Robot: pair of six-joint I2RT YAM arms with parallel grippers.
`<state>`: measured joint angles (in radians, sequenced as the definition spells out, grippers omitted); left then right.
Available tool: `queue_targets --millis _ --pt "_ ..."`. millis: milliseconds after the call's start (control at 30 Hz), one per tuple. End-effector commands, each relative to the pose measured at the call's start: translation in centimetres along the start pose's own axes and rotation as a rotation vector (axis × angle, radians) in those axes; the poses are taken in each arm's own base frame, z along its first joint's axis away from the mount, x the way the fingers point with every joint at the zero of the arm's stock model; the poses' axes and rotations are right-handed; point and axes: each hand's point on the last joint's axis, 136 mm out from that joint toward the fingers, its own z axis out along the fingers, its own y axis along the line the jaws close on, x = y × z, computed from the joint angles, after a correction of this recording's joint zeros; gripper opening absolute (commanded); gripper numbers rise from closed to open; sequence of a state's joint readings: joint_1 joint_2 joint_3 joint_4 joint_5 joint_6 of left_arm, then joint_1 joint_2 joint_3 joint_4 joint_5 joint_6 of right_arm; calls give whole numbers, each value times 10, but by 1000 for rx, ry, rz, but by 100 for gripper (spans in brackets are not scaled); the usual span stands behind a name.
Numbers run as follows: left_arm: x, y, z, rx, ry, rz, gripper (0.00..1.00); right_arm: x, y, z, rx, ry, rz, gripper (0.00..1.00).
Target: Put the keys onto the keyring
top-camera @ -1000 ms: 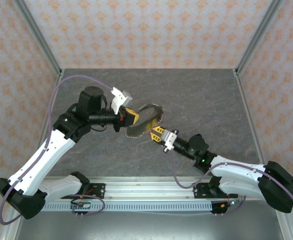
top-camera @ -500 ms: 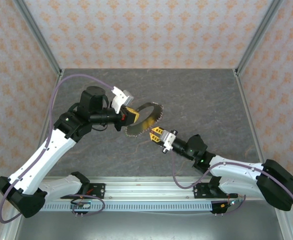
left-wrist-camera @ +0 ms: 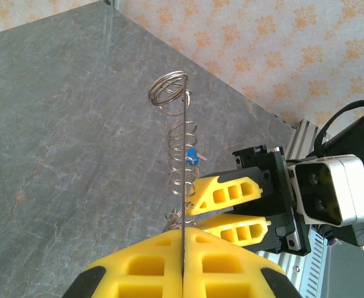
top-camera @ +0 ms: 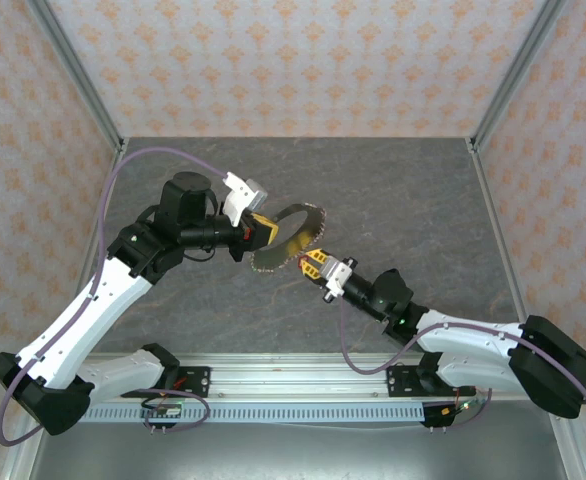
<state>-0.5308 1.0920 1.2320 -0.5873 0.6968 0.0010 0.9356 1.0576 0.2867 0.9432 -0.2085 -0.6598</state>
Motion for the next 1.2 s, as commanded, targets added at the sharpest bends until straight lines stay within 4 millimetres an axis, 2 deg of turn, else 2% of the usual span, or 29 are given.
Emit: queue_targets --millis 0,933,1167 --pt "-19 -9 -8 6 -49 32 0 -27 -9 5 20 -79 2 20" --pt "-21 -13 -11 13 -58 37 0 -24 -16 15 68 -78 27 15" --pt "-20 -12 -10 10 -56 37 0 -26 -16 15 71 -91 35 9"
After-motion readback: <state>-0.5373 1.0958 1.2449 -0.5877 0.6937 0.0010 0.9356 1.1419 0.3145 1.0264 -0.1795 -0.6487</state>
